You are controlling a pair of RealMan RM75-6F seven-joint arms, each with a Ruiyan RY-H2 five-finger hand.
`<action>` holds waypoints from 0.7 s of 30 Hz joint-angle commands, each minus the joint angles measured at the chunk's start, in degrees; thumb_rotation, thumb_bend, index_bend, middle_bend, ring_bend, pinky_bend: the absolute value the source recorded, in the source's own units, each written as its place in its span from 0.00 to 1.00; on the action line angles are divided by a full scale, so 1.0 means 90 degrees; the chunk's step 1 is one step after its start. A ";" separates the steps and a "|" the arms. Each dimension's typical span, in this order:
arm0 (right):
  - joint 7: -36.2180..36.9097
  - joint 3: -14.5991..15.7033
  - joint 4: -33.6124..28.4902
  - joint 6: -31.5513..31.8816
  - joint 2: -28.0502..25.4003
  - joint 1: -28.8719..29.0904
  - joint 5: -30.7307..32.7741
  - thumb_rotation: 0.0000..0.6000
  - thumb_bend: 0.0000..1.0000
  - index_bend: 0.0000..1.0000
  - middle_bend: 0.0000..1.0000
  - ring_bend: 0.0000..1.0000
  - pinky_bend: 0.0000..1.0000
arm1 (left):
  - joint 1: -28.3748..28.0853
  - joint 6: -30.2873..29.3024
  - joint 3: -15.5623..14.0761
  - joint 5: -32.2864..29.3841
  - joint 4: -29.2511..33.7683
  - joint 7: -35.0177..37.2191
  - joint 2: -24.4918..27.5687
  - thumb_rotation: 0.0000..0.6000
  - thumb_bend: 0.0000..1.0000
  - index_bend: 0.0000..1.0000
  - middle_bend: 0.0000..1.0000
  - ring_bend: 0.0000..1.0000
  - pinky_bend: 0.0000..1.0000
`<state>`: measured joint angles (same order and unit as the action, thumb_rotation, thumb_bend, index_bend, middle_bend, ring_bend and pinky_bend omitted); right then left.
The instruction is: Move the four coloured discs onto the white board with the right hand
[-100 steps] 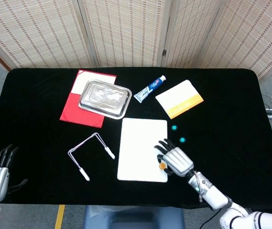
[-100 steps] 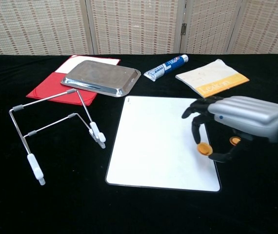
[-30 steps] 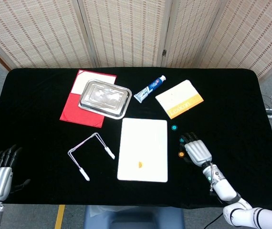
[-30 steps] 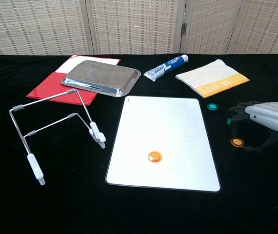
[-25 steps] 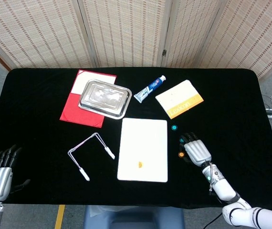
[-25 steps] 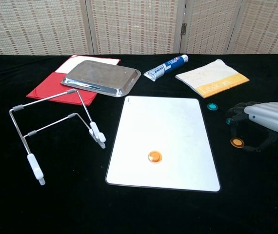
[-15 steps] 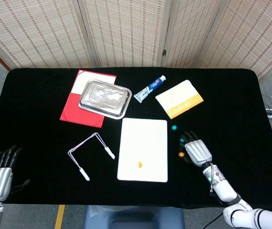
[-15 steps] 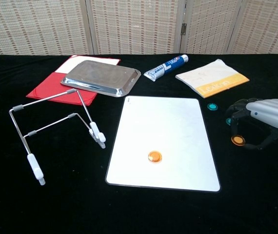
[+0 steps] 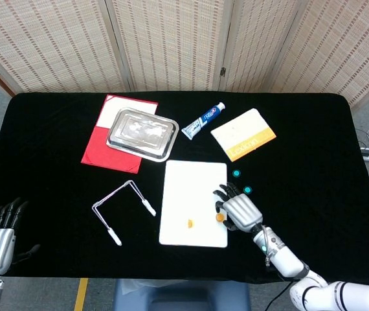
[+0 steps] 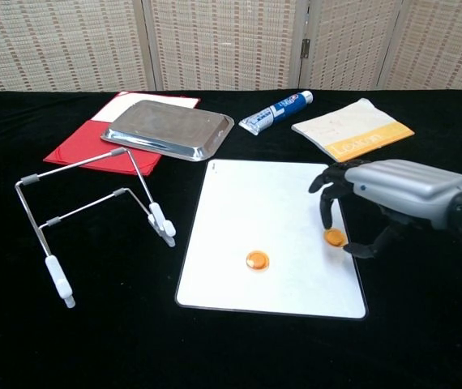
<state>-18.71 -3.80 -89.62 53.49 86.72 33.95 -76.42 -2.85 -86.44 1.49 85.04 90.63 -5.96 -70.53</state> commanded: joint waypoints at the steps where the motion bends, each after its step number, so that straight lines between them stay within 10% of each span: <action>1: -0.0247 -0.0081 0.0003 -0.0211 0.0248 0.0205 0.0168 1.00 0.39 0.48 0.18 0.00 0.00 | 0.0007 0.0004 -0.0001 -0.0012 -0.0017 0.0013 0.0001 1.00 0.14 0.07 0.00 0.05 0.00; 21: -0.0764 0.0014 -0.0024 -0.0282 0.0565 0.0474 0.0524 1.00 0.39 0.45 0.16 0.00 0.00 | 0.0040 0.0017 -0.0004 -0.0047 -0.0170 0.0140 -0.0043 1.00 0.14 0.07 0.00 0.05 0.00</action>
<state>-25.60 -3.70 -89.86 50.92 91.79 38.19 -71.67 -2.49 -86.29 1.45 84.62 89.10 -4.72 -70.91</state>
